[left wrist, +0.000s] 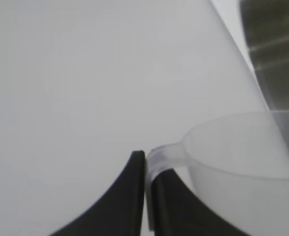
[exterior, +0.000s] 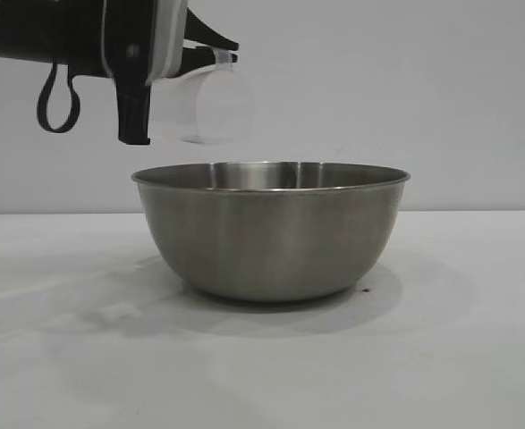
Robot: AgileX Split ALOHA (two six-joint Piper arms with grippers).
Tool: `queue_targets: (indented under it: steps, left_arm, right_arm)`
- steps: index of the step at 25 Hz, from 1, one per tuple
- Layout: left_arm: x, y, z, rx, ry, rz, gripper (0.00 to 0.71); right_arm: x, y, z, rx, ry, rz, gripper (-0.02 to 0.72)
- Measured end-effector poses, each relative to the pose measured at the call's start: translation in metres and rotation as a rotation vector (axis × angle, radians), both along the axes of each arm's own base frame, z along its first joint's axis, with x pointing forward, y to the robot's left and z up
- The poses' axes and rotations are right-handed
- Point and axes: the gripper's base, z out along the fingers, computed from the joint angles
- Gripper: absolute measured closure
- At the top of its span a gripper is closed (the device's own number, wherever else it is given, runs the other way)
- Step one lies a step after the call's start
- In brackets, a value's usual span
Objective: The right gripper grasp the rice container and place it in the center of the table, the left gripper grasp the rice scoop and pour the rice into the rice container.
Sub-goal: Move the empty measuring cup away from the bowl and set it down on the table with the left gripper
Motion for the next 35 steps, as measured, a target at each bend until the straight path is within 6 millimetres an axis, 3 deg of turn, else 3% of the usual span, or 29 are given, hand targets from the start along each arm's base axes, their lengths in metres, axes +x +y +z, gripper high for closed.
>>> queue_targets:
  steps: [6, 13, 27, 35]
  left_arm:
    - [0.009, 0.022, 0.001, -0.464, 0.194, 0.207, 0.71]
    - [0.013, 0.042, -0.002, -0.658, 0.218, 0.413, 0.71]
    - [-0.023, 0.079, -0.044, -0.745, 0.397, 0.558, 0.71]
    - [-0.022, 0.074, -0.079, -0.677, 0.51, 0.519, 0.71]
  right_arm:
    - [0.0, 0.0, 0.0, 0.0, 0.0, 0.0, 0.471]
    - [0.0, 0.0, 0.0, 0.0, 0.0, 0.0, 0.471]
    - [0.0, 0.0, 0.0, 0.0, 0.0, 0.0, 0.471]
    - [0.0, 0.0, 0.0, 0.0, 0.0, 0.0, 0.471]
